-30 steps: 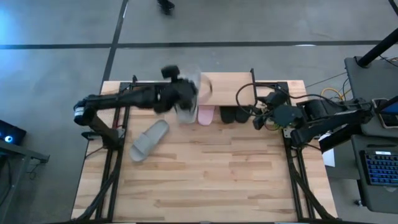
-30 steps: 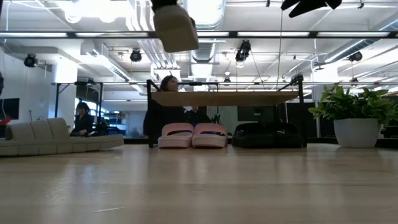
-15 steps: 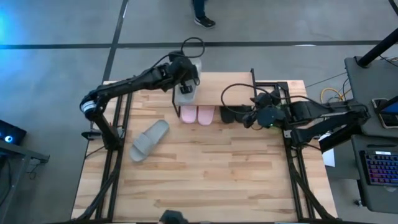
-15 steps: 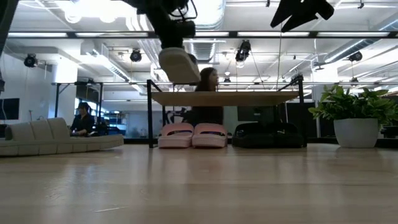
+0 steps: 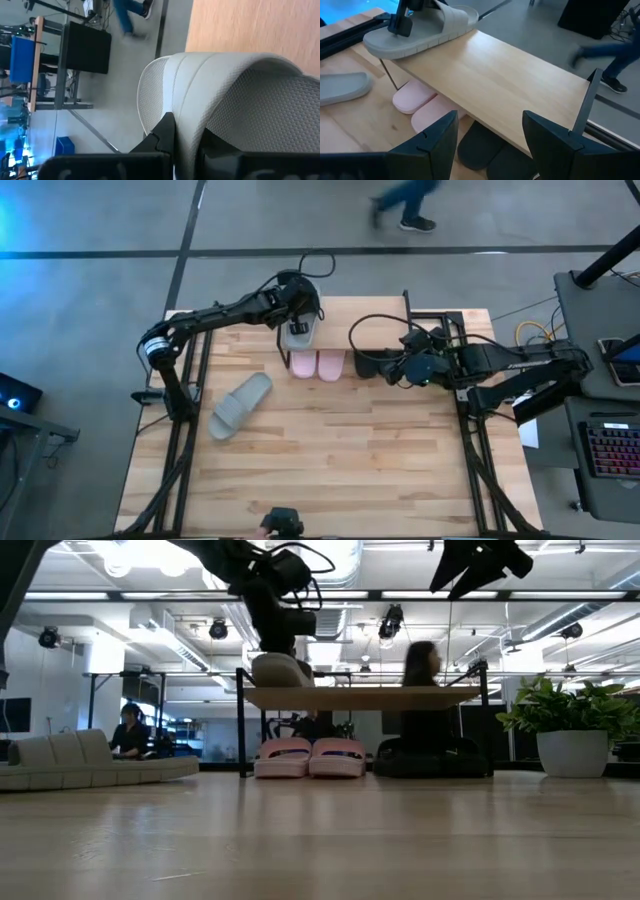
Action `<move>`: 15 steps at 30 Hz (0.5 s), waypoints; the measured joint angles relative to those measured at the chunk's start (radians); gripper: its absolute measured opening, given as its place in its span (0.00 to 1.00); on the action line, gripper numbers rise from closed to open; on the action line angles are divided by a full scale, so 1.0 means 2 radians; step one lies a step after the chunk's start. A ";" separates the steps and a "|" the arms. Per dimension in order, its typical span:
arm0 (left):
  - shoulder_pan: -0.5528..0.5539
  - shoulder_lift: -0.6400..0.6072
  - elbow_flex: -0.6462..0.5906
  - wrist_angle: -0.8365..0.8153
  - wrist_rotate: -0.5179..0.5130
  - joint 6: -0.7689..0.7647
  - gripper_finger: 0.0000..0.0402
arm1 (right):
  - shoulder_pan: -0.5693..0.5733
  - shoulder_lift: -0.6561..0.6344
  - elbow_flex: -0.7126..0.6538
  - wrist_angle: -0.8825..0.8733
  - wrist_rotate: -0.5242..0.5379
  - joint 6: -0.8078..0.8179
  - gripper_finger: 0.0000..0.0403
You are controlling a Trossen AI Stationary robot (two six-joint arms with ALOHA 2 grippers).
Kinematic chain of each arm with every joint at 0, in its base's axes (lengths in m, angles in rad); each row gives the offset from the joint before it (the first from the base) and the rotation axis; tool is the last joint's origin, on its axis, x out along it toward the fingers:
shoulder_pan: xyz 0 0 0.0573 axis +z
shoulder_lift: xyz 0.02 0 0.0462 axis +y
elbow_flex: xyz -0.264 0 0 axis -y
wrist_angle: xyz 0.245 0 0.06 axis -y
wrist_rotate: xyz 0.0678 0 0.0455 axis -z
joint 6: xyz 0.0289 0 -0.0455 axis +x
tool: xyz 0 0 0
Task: Pick and place slides into the shelf
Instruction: Put the left gray slide on the shelf
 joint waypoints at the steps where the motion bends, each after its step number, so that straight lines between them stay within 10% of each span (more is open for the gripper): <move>1: 0.000 -0.001 0.000 0.001 0.000 0.000 0.00 | 0.000 -0.001 0.000 0.000 0.000 0.000 0.53; 15: -0.002 0.000 -0.018 -0.010 -0.005 -0.041 0.19 | -0.002 -0.002 0.000 -0.003 -0.004 -0.006 0.53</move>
